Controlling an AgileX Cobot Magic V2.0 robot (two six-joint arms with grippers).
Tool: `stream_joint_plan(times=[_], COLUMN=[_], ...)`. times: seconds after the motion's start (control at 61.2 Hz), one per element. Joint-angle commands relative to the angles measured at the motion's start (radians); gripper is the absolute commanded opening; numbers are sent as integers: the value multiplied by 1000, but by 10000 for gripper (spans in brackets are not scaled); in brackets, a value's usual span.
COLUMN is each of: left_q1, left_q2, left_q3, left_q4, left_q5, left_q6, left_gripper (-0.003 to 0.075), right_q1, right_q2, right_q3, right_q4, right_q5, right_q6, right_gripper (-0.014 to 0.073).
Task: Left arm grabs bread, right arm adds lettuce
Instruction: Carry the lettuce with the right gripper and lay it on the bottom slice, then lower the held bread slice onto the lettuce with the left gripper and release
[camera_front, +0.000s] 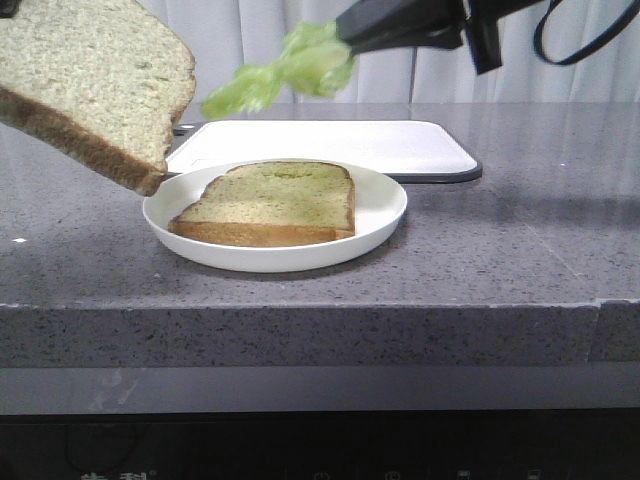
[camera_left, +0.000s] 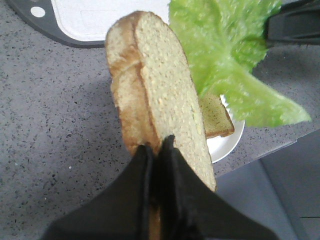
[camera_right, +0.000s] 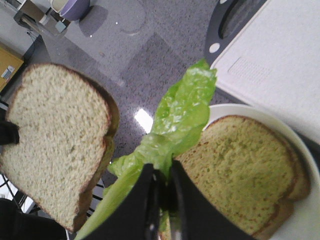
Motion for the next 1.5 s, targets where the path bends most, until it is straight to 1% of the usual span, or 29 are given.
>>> stream_joint_plan(times=[0.0, 0.278, 0.343, 0.408, 0.457, 0.523, 0.588, 0.637, 0.751, 0.866, 0.931, 0.98, 1.045, 1.127, 1.225, 1.323, 1.421, 1.486], left_q1=[3, 3, 3, 3, 3, 3, 3, 3, 3, 3, 3, 3, 3, 3, 3, 3, 3, 3], left_q2=[-18, -18, -18, -18, -18, -18, -18, -18, -17, -15, -4, 13, 44, 100, 177, 272, 348, 395], left_q3=[-27, -27, -27, -27, -27, -27, -27, -27, -27, -27, -27, -27, -27, -27, -31, -31, -34, -38], left_q4=[-34, -34, -34, -34, -34, -34, -34, -41, -67, -102, -171, -237, -334, -455, -601, -770, -865, -899], left_q5=[-55, -61, -61, -61, -61, -63, -63, -63, -86, -125, -137, -137, -137, -130, -88, -22, 25, 47], left_q6=[2, 2, 2, 2, 2, 2, 2, 2, 2, 2, 10, 72, 153, 245, 355, 495, 574, 590], left_gripper=[-20, -20, -20, -20, -20, -20, -20, -20, -20, -20, -20, -20, -20, -20, -20, -20, -20, -20], right_q1=[17, 30, 30, 30, 29, 29, 25, 20, -17, -65, -91, -106, -119, -121, -121, -121, -121, -121], right_q2=[-26, 65, 68, 67, 67, 67, 62, 51, -14, -92, -138, -180, -225, -278, -321, -344, -343, -343], right_q3=[-10, -10, -10, -10, -10, -10, -10, -13, -15, -15, -15, -15, -15, -15, -15, -15, -14, -14], right_q4=[71, 63, 41, 19, 1, -16, -36, -55, -155, -290, -362, -395, -410, -411, -411, -411, -411, -412], right_q5=[11, 6, -12, -21, -24, -30, -33, -28, -34, -32, -29, -25, -13, 3, 20, 28, 37, 42], right_q6=[-28, -29, -28, -25, -11, 7, 15, 16, 57, 137, 193, 227, 255, 260, 260, 260, 260, 260], right_gripper=[-117, -114, -85, 1, 109, 231, 326, 365, 365, 365, 365, 365, 365, 365, 365, 365, 365, 365])
